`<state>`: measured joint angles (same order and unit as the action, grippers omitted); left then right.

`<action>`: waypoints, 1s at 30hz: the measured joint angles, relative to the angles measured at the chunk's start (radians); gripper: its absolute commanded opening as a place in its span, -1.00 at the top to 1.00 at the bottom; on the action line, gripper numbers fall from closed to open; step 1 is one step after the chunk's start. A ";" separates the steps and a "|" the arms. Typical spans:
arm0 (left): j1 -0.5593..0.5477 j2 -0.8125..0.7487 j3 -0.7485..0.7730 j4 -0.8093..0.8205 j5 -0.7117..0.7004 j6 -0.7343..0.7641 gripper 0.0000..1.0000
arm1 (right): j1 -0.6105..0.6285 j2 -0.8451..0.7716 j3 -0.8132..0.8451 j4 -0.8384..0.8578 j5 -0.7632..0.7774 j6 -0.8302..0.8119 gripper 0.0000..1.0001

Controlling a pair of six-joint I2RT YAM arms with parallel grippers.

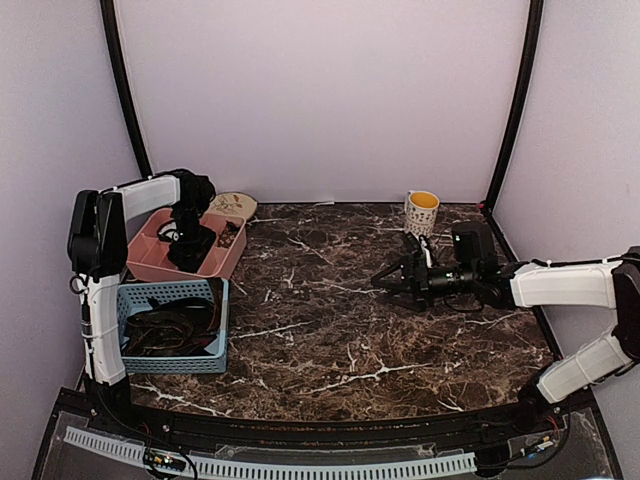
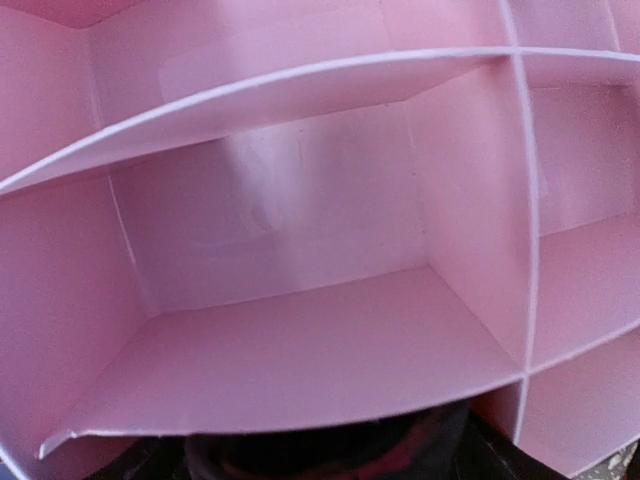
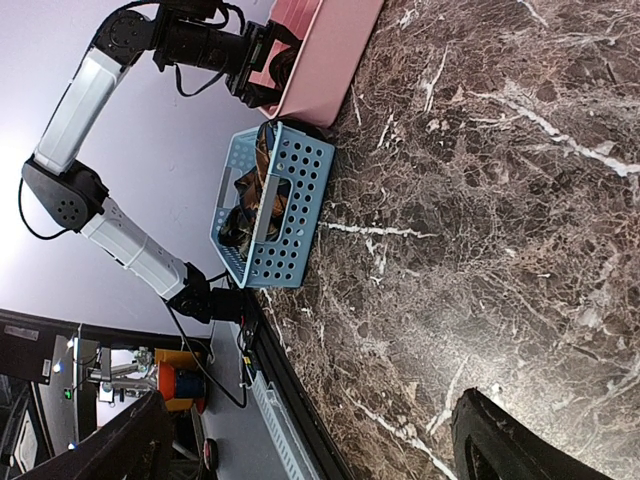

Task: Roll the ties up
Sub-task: Place the tie in the storage box, then reset both arms

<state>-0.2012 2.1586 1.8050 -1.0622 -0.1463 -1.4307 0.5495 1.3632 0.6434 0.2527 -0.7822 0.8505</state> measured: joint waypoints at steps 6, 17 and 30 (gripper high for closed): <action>-0.005 0.000 0.048 -0.045 -0.002 0.006 -0.67 | 0.000 -0.001 0.000 0.000 0.000 0.000 -0.94; -0.032 -0.042 0.213 -0.092 -0.079 0.051 -0.98 | 0.000 -0.029 0.000 -0.004 0.000 -0.001 -0.94; -0.098 -0.695 -0.272 0.608 -0.011 0.565 -0.98 | -0.004 -0.098 0.190 -0.267 0.130 -0.171 -0.93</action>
<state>-0.2993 1.4635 1.5330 -0.4541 -0.1574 -0.8654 0.5457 1.2648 0.8333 -0.0147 -0.6521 0.6800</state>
